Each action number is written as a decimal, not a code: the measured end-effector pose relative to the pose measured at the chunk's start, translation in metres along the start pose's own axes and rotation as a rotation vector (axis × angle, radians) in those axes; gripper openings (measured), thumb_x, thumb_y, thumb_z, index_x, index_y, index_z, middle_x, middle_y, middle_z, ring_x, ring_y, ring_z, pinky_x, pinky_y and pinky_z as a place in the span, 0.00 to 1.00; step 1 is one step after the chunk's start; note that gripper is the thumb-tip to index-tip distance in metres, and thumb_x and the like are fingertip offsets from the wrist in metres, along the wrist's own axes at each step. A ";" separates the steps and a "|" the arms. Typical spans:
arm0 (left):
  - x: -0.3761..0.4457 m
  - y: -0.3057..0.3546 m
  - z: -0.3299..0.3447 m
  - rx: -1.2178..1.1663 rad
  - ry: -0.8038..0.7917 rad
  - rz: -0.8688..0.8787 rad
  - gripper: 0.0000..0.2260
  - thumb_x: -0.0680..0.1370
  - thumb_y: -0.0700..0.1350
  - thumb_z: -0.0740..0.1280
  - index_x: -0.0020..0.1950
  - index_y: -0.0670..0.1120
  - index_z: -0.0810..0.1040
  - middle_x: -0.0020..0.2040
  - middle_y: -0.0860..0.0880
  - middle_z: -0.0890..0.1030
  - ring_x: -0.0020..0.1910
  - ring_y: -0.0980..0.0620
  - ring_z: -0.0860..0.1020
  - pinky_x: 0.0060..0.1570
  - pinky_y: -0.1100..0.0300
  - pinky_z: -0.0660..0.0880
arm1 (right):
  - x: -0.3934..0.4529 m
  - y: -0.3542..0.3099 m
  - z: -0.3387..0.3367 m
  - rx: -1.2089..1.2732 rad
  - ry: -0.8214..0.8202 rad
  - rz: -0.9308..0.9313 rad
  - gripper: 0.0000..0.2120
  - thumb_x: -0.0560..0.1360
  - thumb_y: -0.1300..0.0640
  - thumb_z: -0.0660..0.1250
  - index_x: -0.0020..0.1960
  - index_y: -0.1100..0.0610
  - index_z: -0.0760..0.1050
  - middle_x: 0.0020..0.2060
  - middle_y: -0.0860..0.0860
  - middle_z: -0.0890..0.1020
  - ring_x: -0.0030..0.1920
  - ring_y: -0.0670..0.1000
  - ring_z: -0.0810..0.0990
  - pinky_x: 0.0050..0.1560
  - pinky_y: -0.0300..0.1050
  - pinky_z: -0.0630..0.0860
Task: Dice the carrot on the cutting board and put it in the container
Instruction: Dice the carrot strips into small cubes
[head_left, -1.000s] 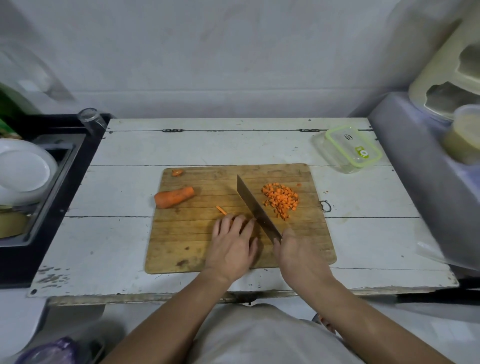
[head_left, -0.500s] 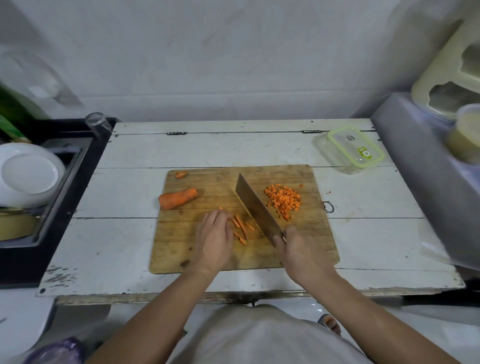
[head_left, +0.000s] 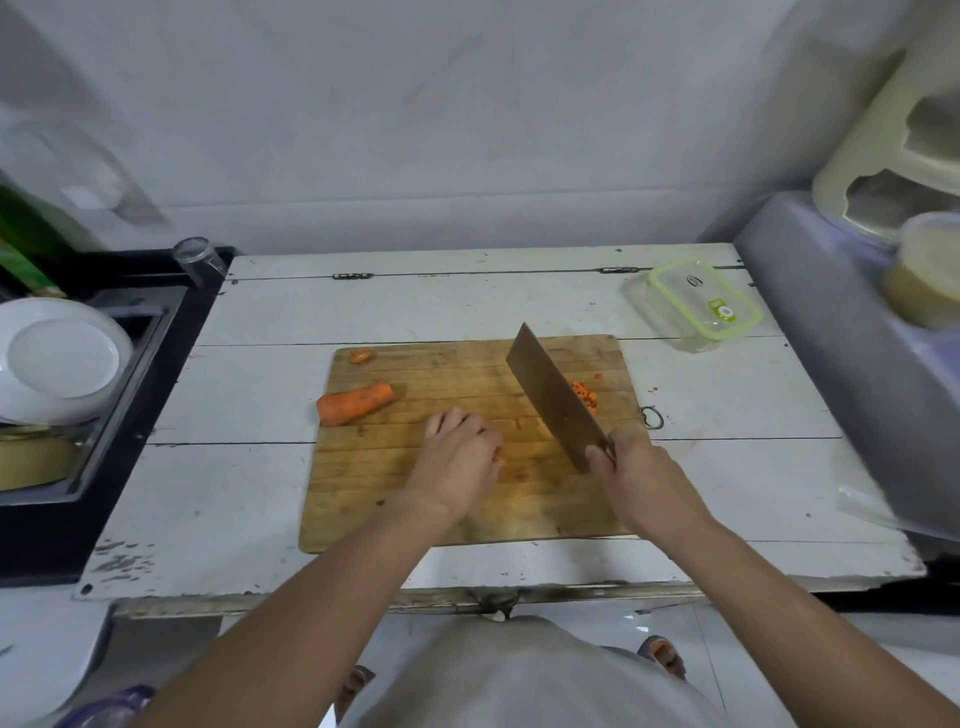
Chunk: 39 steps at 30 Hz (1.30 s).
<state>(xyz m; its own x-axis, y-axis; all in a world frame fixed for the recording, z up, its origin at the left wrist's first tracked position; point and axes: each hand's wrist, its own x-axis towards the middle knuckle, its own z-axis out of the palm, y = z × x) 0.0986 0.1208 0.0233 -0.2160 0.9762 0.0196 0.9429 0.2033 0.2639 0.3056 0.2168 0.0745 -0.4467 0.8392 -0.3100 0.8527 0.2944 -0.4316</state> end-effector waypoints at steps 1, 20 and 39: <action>0.007 0.005 -0.003 0.028 -0.038 -0.033 0.08 0.82 0.51 0.66 0.58 0.53 0.82 0.59 0.53 0.78 0.63 0.49 0.68 0.70 0.50 0.60 | -0.002 0.000 0.002 0.011 0.002 -0.010 0.10 0.83 0.44 0.57 0.47 0.48 0.69 0.35 0.47 0.75 0.39 0.57 0.78 0.37 0.48 0.71; -0.048 0.014 0.038 0.080 0.078 0.007 0.20 0.82 0.58 0.57 0.72 0.54 0.74 0.67 0.50 0.75 0.70 0.46 0.69 0.71 0.45 0.64 | -0.041 -0.010 0.016 -0.166 -0.011 -0.059 0.11 0.84 0.45 0.54 0.51 0.52 0.68 0.39 0.50 0.79 0.42 0.57 0.79 0.38 0.49 0.71; -0.043 0.022 0.035 0.076 0.014 -0.069 0.28 0.81 0.62 0.53 0.78 0.52 0.65 0.71 0.49 0.70 0.71 0.45 0.64 0.72 0.45 0.60 | -0.015 -0.017 0.018 -0.138 -0.006 -0.045 0.12 0.84 0.45 0.56 0.52 0.53 0.70 0.41 0.53 0.81 0.38 0.56 0.76 0.34 0.48 0.70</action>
<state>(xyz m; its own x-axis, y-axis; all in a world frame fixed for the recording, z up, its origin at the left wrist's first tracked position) 0.1375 0.0862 -0.0049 -0.2841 0.9586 0.0175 0.9420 0.2757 0.1914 0.2928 0.1908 0.0709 -0.4868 0.8211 -0.2981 0.8606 0.3922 -0.3250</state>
